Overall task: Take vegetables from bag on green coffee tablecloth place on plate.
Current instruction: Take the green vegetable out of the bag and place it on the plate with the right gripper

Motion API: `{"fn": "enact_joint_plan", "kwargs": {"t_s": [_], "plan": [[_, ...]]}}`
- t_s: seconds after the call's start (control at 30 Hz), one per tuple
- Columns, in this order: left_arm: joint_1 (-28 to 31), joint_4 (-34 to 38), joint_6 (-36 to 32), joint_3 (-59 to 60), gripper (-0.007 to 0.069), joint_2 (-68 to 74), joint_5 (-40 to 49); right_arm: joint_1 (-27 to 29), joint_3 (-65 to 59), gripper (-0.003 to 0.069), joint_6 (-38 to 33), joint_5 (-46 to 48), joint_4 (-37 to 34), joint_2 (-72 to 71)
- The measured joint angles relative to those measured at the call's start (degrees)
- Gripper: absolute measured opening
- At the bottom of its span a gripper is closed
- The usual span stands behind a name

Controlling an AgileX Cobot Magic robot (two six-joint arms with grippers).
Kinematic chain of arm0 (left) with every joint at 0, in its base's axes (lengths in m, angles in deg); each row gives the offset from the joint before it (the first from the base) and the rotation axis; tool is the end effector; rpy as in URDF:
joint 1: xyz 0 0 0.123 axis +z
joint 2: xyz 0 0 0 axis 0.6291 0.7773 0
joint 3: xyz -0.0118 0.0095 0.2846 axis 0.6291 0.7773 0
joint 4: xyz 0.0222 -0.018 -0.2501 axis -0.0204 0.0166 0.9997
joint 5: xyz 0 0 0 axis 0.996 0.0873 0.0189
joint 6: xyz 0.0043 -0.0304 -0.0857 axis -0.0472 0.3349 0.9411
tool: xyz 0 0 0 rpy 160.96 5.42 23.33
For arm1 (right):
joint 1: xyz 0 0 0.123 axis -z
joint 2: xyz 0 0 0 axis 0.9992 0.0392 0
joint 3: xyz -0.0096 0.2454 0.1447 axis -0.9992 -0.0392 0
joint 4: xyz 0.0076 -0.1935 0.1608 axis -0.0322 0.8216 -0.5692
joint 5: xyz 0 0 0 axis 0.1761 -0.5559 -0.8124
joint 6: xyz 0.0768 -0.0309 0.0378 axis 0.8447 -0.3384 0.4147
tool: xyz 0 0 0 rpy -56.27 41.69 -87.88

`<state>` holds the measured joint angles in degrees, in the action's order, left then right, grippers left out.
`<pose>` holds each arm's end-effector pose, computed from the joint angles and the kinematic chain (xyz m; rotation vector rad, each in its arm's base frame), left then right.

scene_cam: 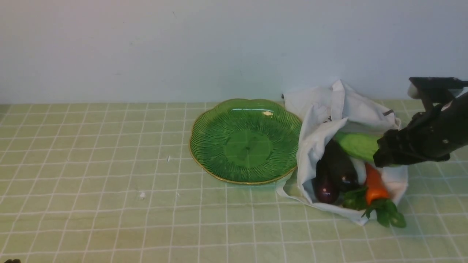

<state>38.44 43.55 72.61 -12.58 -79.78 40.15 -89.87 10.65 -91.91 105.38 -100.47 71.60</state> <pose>0.0527 0.0009 0.1699 0.0025 1.8775 0.0114 0.3194 0.0343 0.2262 -0.2279 2.8067 0.3420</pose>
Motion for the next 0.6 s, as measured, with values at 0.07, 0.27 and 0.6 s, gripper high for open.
{"fn": "enact_joint_plan", "kwargs": {"t_s": [0.07,0.27,0.6], "plan": [[0.0,0.0,0.0,0.0,-0.0005,0.0,0.0,0.0,0.0,0.0427,2.9,7.9,2.0,-4.4],[0.0,0.0,0.0,0.0,-0.0005,0.0,0.0,0.0,0.0,0.0427,8.8,18.5,7.1,-13.0],[0.0,0.0,0.0,0.0,-0.0005,0.0,0.0,-3.0,0.1,0.0427,3.9,9.4,-12.9,-26.5]]}}
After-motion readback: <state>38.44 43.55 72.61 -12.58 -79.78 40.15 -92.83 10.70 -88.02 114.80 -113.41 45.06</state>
